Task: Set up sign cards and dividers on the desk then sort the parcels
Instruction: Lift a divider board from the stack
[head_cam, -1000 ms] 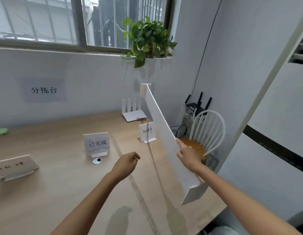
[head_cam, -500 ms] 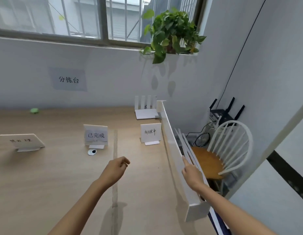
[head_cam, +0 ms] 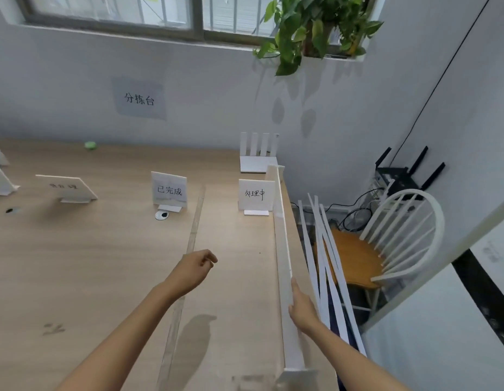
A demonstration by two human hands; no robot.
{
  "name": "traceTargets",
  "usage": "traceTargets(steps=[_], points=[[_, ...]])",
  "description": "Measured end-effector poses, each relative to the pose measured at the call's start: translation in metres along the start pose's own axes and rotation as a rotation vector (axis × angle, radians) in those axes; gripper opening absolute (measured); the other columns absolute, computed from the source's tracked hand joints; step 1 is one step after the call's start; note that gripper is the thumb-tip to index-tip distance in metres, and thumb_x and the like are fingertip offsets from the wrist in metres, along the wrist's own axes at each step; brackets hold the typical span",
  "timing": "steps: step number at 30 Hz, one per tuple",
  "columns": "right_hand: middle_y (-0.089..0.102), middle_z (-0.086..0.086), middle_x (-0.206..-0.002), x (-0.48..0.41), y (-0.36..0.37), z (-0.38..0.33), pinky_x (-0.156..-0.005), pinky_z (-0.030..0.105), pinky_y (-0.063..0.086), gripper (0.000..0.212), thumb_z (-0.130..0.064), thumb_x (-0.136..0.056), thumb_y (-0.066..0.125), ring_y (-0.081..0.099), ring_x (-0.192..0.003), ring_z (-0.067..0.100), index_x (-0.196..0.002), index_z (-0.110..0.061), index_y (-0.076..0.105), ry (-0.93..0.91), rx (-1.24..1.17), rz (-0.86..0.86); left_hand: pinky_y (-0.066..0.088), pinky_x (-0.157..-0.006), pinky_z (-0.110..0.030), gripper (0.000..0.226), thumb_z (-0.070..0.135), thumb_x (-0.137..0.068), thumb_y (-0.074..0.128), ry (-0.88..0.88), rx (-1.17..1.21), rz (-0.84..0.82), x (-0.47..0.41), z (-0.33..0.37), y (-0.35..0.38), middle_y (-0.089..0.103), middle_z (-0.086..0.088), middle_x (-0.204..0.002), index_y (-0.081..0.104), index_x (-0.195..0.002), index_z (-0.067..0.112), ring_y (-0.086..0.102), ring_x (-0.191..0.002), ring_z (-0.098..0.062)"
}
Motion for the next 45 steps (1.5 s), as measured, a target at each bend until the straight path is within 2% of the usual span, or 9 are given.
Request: traceTargets(steps=[2, 7, 13, 21, 26, 30, 35, 43, 45], points=[[0.046, 0.004, -0.071, -0.003, 0.005, 0.005, -0.055, 0.027, 0.038, 0.043, -0.019, -0.101, 0.027, 0.044, -0.060, 0.017, -0.143, -0.010, 0.027, 0.016, -0.015, -0.003, 0.047, -0.080, -0.027, 0.026, 0.008, -0.089, 0.042, -0.028, -0.016, 0.019, 0.007, -0.008, -0.007, 0.068, -0.001, -0.094, 0.064, -0.092, 0.022, 0.062, -0.092, -0.015], [0.057, 0.007, -0.112, -0.009, 0.013, 0.007, -0.070, 0.029, 0.051, 0.077, -0.006, -0.092, 0.046, 0.059, -0.089, 0.018, -0.150, -0.022, -0.002, -0.029, 0.168, -0.031, 0.042, -0.074, -0.024, 0.025, 0.006, -0.089, 0.043, -0.095, -0.012, 0.058, 0.025, -0.033, -0.022, 0.068, -0.001, -0.092, 0.064, -0.092, 0.020, 0.062, -0.092, -0.016], [0.043, 0.005, -0.138, -0.018, -0.008, -0.048, -0.092, 0.030, 0.048, 0.052, -0.005, -0.092, 0.043, 0.044, -0.121, 0.019, -0.142, -0.014, 0.033, -0.238, 0.337, 0.246, 0.040, -0.071, -0.022, 0.025, 0.004, -0.089, 0.044, -0.146, 0.039, 0.134, 0.046, -0.061, -0.054, 0.068, -0.002, -0.089, 0.065, -0.093, 0.016, 0.061, -0.089, -0.016], [0.065, 0.003, -0.111, 0.002, 0.055, -0.225, -0.089, 0.032, 0.045, 0.036, 0.001, -0.086, 0.041, 0.054, -0.109, 0.021, -0.113, -0.012, 0.062, -0.709, 0.233, 0.106, 0.042, -0.067, -0.018, 0.026, 0.005, -0.091, 0.043, -0.261, 0.075, 0.353, 0.119, -0.145, -0.164, 0.069, -0.002, -0.090, 0.064, -0.090, 0.021, 0.060, -0.083, -0.010], [0.072, -0.002, -0.085, 0.058, 0.159, -0.376, -0.087, 0.038, 0.047, 0.039, 0.004, -0.073, 0.040, 0.064, -0.084, 0.021, -0.093, -0.014, 0.069, -1.013, 0.071, 0.006, 0.046, -0.083, -0.025, 0.026, 0.007, -0.092, 0.044, -0.365, 0.047, 0.524, 0.211, -0.221, -0.246, 0.067, 0.003, -0.094, 0.063, -0.093, 0.026, 0.061, -0.093, -0.011], [0.071, -0.005, -0.092, 0.128, 0.252, -0.495, -0.104, 0.034, 0.027, 0.036, 0.003, -0.084, 0.042, 0.060, -0.096, 0.016, -0.099, -0.018, 0.067, -1.151, 0.064, -0.107, 0.048, -0.085, -0.028, 0.027, 0.005, -0.091, 0.045, -0.491, 0.030, 0.734, 0.308, -0.287, -0.312, 0.067, 0.002, -0.092, 0.066, -0.095, 0.022, 0.062, -0.092, -0.014], [0.072, -0.007, -0.086, 0.206, 0.348, -0.593, -0.108, 0.039, 0.023, 0.033, 0.001, -0.088, 0.044, 0.063, -0.091, 0.015, -0.092, -0.020, 0.069, -1.247, 0.078, -0.241, 0.049, -0.080, -0.030, 0.030, -0.005, -0.087, 0.046, -0.601, 0.054, 0.911, 0.424, -0.363, -0.360, 0.069, -0.002, -0.085, 0.066, -0.088, 0.017, 0.065, -0.089, -0.019], [0.066, -0.011, -0.067, 0.252, 0.460, -0.693, -0.069, 0.028, 0.047, 0.036, 0.005, -0.082, 0.045, 0.064, -0.068, 0.013, -0.075, -0.021, 0.069, -1.233, -0.045, -0.408, 0.046, -0.080, -0.025, 0.032, -0.002, -0.090, 0.046, -0.732, 0.124, 1.055, 0.537, -0.456, -0.392, 0.071, 0.002, -0.091, 0.062, -0.087, 0.026, 0.065, -0.092, -0.013], [0.067, -0.008, -0.068, 0.253, 0.484, -0.726, -0.068, 0.028, 0.047, 0.038, 0.005, -0.083, 0.044, 0.064, -0.070, 0.013, -0.071, -0.024, 0.066, -1.180, -0.063, -0.428, 0.046, -0.081, -0.026, 0.034, -0.001, -0.090, 0.047, -0.760, 0.130, 1.085, 0.550, -0.481, -0.410, 0.071, 0.004, -0.088, 0.061, -0.085, 0.030, 0.065, -0.091, -0.012]])
Point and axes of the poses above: each hand's wrist, its own x-axis away from the middle knuckle, its own y-axis out of the palm, z = x × y, the point moved 2 cm from there along -x, towards the middle knuckle
